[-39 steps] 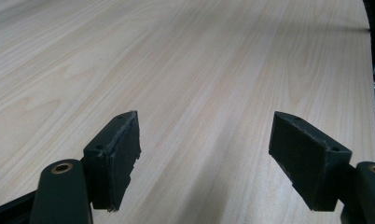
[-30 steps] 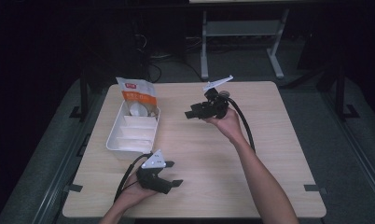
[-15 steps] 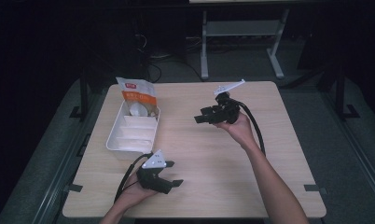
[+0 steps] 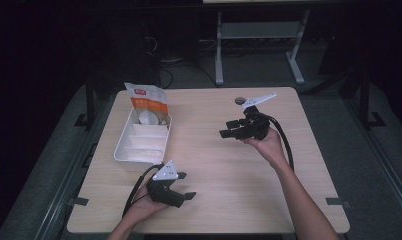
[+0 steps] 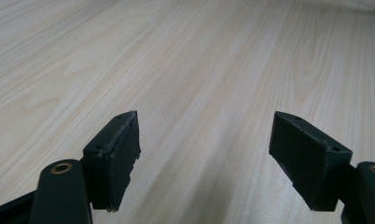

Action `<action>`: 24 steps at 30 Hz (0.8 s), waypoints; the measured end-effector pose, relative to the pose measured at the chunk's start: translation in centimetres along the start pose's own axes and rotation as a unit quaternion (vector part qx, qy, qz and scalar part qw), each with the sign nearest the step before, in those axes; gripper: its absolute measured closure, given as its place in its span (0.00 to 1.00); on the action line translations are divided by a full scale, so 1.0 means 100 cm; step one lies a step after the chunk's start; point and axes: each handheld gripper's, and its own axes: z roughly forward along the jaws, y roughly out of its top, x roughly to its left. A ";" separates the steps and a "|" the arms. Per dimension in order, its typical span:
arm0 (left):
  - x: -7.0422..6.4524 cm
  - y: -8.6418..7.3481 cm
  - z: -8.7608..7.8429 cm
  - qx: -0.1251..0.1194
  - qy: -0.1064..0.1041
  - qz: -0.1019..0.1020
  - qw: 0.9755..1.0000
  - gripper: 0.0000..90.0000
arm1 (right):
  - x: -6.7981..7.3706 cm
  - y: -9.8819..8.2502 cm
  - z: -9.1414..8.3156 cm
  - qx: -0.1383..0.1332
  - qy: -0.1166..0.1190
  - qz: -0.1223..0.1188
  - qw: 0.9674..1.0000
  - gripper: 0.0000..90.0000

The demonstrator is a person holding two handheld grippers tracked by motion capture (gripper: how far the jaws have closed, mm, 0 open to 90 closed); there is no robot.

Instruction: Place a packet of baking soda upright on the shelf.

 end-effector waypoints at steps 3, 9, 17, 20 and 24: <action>0.000 0.000 0.000 -0.001 0.001 0.000 1.000 0.27 | -0.001 -0.006 -0.005 -0.001 -0.001 0.002 1.000 0.45; 0.000 0.000 0.000 0.000 0.002 -0.001 1.000 0.27 | -0.002 -0.017 -0.012 0.000 -0.003 0.011 1.000 0.45; 0.000 0.000 0.001 0.000 0.003 -0.001 1.000 0.27 | -0.001 -0.032 -0.021 -0.002 -0.006 0.018 1.000 0.44; 0.001 0.000 0.000 0.001 0.005 -0.001 1.000 0.27 | -0.001 -0.035 -0.025 0.002 -0.008 0.022 1.000 0.43; 0.001 0.000 0.000 0.001 0.006 -0.004 1.000 0.27 | 0.000 -0.041 -0.031 -0.001 -0.011 0.022 1.000 0.43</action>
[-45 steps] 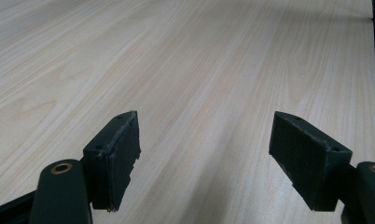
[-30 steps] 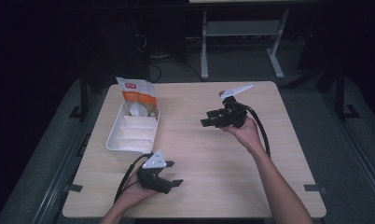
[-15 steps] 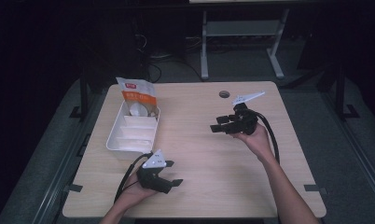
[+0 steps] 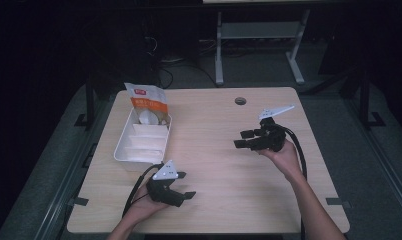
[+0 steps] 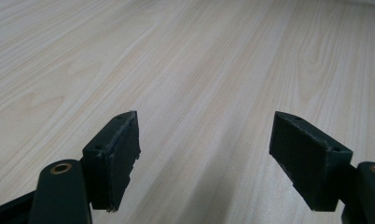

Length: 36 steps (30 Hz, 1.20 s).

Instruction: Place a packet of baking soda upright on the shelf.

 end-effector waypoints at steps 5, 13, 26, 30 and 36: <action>0.000 0.000 0.000 0.000 0.001 0.000 1.000 0.27 | 0.001 -0.007 -0.006 0.000 -0.001 0.004 1.000 0.43; 0.001 0.000 -0.001 -0.002 0.002 -0.002 1.000 0.27 | 0.002 -0.018 -0.015 0.002 -0.005 0.008 1.000 0.43; 0.002 0.000 -0.001 -0.004 0.003 -0.005 1.000 0.27 | 0.002 -0.035 -0.026 0.005 -0.011 0.015 1.000 0.42; 0.002 0.000 -0.001 -0.003 0.004 -0.005 1.000 0.27 | 0.002 -0.040 -0.028 0.005 -0.013 0.015 1.000 0.42; 0.003 0.000 -0.001 -0.004 0.004 -0.005 1.000 0.27 | 0.003 -0.048 -0.031 0.006 -0.013 0.020 1.000 0.41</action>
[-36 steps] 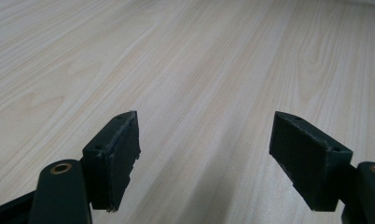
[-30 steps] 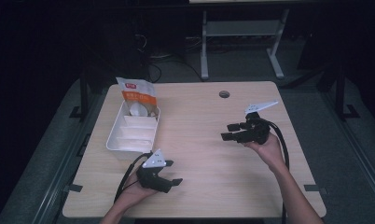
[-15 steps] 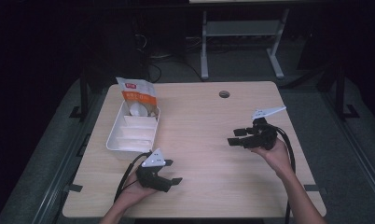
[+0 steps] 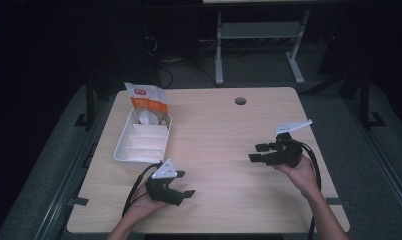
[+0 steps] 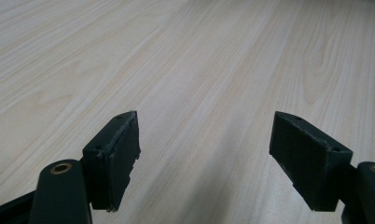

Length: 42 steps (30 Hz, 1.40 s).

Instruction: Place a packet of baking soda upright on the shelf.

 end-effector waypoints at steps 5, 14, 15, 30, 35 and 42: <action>0.000 0.000 0.000 0.000 0.000 -0.001 1.000 0.27 | 0.000 -0.008 -0.003 0.003 -0.002 0.005 1.000 0.41; 0.000 0.000 0.000 0.002 0.001 0.000 1.000 0.27 | 0.000 -0.024 -0.009 0.004 -0.004 0.018 1.000 0.41; 0.000 0.000 0.000 0.002 0.001 0.000 1.000 0.27 | 0.000 -0.024 -0.009 0.004 -0.004 0.018 1.000 0.41; -0.001 0.000 0.001 0.004 0.002 0.002 1.000 0.27 | 0.008 -0.052 -0.014 0.007 -0.001 0.025 1.000 0.40; -0.002 0.000 0.001 0.005 0.003 0.003 1.000 0.27 | 0.011 -0.062 -0.016 0.005 -0.004 0.025 1.000 0.40; -0.003 0.000 0.002 0.006 0.001 0.004 1.000 0.27 | 0.017 -0.075 -0.020 0.007 -0.008 0.028 1.000 0.40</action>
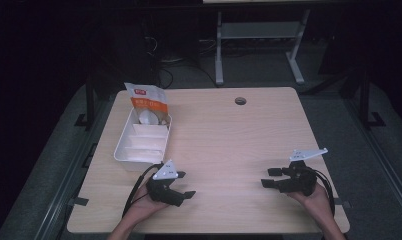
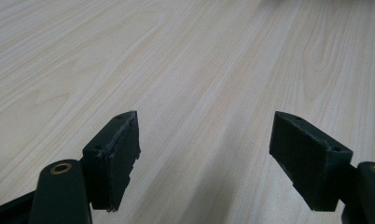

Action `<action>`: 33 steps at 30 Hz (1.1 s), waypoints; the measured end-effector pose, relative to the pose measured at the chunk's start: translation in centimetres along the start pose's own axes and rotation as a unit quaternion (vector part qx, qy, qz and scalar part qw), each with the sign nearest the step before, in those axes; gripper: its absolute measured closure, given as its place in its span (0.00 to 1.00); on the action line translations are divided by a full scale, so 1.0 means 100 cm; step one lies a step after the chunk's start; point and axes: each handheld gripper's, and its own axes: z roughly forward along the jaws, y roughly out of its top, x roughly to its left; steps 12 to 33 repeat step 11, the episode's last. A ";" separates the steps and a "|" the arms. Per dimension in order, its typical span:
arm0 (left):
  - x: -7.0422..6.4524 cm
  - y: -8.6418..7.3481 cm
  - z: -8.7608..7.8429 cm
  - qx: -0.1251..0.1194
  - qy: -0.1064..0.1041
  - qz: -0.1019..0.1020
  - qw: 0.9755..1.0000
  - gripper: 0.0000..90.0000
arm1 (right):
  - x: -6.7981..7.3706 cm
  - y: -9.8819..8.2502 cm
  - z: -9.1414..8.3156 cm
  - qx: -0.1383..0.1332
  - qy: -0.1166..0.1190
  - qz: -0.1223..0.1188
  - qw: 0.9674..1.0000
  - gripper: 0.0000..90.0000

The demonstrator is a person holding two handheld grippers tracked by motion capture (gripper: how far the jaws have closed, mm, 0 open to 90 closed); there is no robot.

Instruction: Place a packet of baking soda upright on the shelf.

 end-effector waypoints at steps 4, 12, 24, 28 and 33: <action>-0.001 0.000 0.000 0.002 -0.001 0.002 1.000 0.27 | 0.003 -0.006 -0.001 0.000 -0.001 0.002 1.000 0.39; -0.001 0.000 0.001 0.003 -0.001 0.004 1.000 0.27 | 0.010 -0.010 -0.001 -0.005 -0.006 -0.009 1.000 0.39; -0.001 0.000 0.001 0.003 -0.001 0.004 1.000 0.27 | 0.010 -0.010 -0.001 -0.005 -0.006 -0.009 1.000 0.39; -0.001 0.000 0.001 0.003 -0.001 0.004 1.000 0.27 | 0.010 -0.010 -0.001 -0.005 -0.006 -0.009 1.000 0.39; -0.001 0.000 0.001 0.003 -0.001 0.004 1.000 0.27 | 0.010 -0.010 -0.001 -0.005 -0.006 -0.009 1.000 0.39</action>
